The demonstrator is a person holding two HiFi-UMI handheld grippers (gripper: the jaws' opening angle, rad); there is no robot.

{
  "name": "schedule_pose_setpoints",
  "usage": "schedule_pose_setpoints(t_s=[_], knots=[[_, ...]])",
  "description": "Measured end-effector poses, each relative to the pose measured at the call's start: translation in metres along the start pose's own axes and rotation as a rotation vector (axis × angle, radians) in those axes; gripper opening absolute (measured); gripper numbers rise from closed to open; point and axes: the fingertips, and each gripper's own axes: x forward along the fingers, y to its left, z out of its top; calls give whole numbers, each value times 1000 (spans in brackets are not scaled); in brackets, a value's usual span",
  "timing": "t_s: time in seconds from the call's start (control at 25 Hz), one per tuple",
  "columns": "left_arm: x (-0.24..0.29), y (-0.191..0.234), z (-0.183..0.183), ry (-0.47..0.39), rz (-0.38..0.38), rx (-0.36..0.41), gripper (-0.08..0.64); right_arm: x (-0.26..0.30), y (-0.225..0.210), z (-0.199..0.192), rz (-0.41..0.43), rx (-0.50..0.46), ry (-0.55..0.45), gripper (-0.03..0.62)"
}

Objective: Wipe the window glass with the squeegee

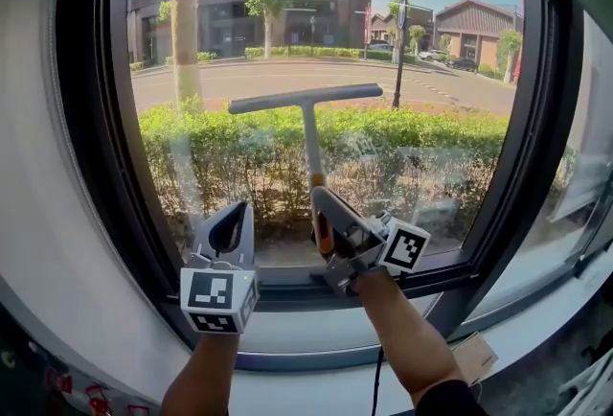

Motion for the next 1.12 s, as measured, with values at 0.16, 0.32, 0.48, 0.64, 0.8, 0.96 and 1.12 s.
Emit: schedule_pose_setpoints(t_s=[0.16,0.32,0.48,0.64,0.8,0.96,1.12], knots=[[-2,-4,-6,13,-6,-6,9,-3,0,0,-10,3,7,48],[-2,-6,-7,11,-4,-4,9,-5,0,0,-13,10,16,48],[-2,-7,1,-11,-3,20,9,-6,2,-1,-14,11,32,48],[2,-16,17,-31,-38,24,9,-5,12,7,6,13,31,48],[14,-20,46,-83,-49,48,9,9,35,42,68,-52,18,48],[22,-28,75,-141,-45,65,9,23,52,83,110,-132,11,48],[34,-38,95,-169,-40,80,9,29,63,126,132,-186,-12,48]])
